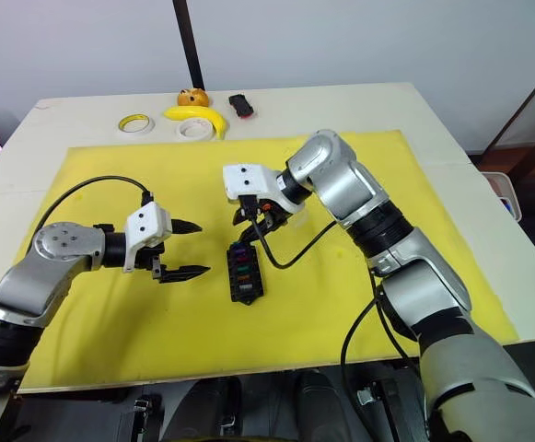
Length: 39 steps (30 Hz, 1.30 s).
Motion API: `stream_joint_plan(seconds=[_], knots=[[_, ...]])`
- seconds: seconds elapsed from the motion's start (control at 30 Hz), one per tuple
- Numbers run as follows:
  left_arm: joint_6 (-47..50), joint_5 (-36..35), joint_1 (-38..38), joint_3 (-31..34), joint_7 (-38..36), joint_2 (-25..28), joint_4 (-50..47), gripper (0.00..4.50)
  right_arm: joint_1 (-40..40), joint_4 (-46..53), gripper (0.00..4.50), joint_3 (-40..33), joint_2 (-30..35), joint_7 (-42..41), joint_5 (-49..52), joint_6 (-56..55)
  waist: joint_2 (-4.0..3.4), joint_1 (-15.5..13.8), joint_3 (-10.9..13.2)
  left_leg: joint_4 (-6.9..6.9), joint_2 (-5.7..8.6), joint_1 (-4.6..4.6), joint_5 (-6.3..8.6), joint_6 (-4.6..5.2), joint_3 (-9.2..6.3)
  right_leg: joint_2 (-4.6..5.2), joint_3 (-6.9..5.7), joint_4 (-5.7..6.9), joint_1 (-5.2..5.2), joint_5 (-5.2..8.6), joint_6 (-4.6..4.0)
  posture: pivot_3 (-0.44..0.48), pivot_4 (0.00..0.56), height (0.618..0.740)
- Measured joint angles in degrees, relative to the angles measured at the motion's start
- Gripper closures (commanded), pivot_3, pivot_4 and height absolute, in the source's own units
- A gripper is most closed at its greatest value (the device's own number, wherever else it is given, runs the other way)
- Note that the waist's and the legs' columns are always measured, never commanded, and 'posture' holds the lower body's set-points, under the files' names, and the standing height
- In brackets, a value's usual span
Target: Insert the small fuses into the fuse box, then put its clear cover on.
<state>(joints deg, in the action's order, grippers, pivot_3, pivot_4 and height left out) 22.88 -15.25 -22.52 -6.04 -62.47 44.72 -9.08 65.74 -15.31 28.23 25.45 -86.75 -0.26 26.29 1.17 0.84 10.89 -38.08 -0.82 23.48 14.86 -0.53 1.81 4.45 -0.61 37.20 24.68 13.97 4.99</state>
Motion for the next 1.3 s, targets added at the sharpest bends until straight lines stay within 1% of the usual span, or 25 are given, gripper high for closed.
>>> stream_joint_plan(seconds=[0.1, 0.17, 0.2, 0.4, 0.57, 0.97, 1.1, 1.3], knots=[[0.01, -0.03, -0.26, 0.01, -0.16, 0.01, 0.03, 0.00, -0.72, 1.80, 3.39, -2.02, 0.28, 0.23, 1.91, 1.03, 0.00, -0.01, 0.00, 0.00, 0.00, 0.00, 0.00, 0.00, -0.01, 0.00, 0.00, 0.00, -0.01, 0.00, 0.00, 0.000, 0.150, 0.740], [0.01, -0.04, -0.29, 0.04, -0.30, 0.01, 0.03, 0.00, -2.79, 2.77, 4.40, -4.11, -0.63, 1.50, 4.06, 2.15, 0.00, 0.02, 0.00, 0.00, 0.00, -0.01, 0.00, 0.00, -0.01, 0.00, 0.00, 0.01, -0.01, 0.00, 0.00, 0.000, 0.150, 0.740], [0.04, -0.07, -0.29, 0.04, -0.40, 0.00, 0.03, 0.00, -3.97, 2.99, 4.47, -4.86, -1.21, 2.31, 5.14, 2.37, 0.00, 0.04, 0.00, 0.00, 0.00, -0.01, 0.00, 0.00, 0.00, 0.00, 0.00, 0.01, -0.01, 0.00, 0.00, 0.000, 0.150, 0.740], [0.38, -0.43, -0.30, 0.10, -0.76, -0.01, -0.05, 0.00, -9.85, 3.98, 4.47, -6.86, -2.49, 6.07, 8.23, 1.70, 0.00, -0.04, 0.00, -0.01, 0.00, -0.01, 0.00, 0.00, -0.01, 0.01, 0.00, 0.01, -0.02, 0.00, 0.00, 0.000, 0.150, 0.740], [0.61, -0.65, -0.07, 0.07, -1.28, -0.01, -1.43, 0.00, -12.18, 3.57, 4.47, -8.01, -3.09, 8.92, 9.62, 1.43, 0.00, -0.03, 0.00, -0.01, -0.01, -0.01, 0.00, 0.00, -0.01, 0.00, 0.00, 0.01, -0.02, 0.00, 0.00, 0.000, 0.150, 0.740], [1.83, -1.27, 0.48, 0.07, -1.12, 0.00, -3.04, 0.00, -13.57, -1.45, 4.47, -8.22, -3.13, 9.85, 10.03, 0.68, 0.00, -0.01, 0.00, -0.01, 0.00, -0.01, 0.00, 0.00, -0.01, -0.01, 0.00, 0.00, -0.02, 0.00, 0.00, 0.000, 0.150, 0.740], [1.98, -1.26, 1.54, 0.07, -0.99, 0.04, -3.61, 0.00, -13.58, -5.83, 4.47, -7.26, -4.33, 9.93, 9.18, -2.38, 0.00, 0.07, 0.00, -0.01, 0.00, -0.02, 0.00, 0.00, -0.01, -0.02, 0.00, 0.00, -0.03, 0.00, 0.00, 0.000, 0.150, 0.740], [2.64, -1.27, 2.01, 0.07, -0.61, 0.03, -4.90, 0.00, -13.11, -8.65, 4.47, -6.66, -4.53, 9.88, 7.82, -6.20, 0.00, 0.03, -0.01, -0.01, -0.01, -0.13, 0.00, 0.00, -0.02, -0.01, 0.00, 0.00, -0.15, 0.00, 0.00, 0.000, 0.150, 0.740]])
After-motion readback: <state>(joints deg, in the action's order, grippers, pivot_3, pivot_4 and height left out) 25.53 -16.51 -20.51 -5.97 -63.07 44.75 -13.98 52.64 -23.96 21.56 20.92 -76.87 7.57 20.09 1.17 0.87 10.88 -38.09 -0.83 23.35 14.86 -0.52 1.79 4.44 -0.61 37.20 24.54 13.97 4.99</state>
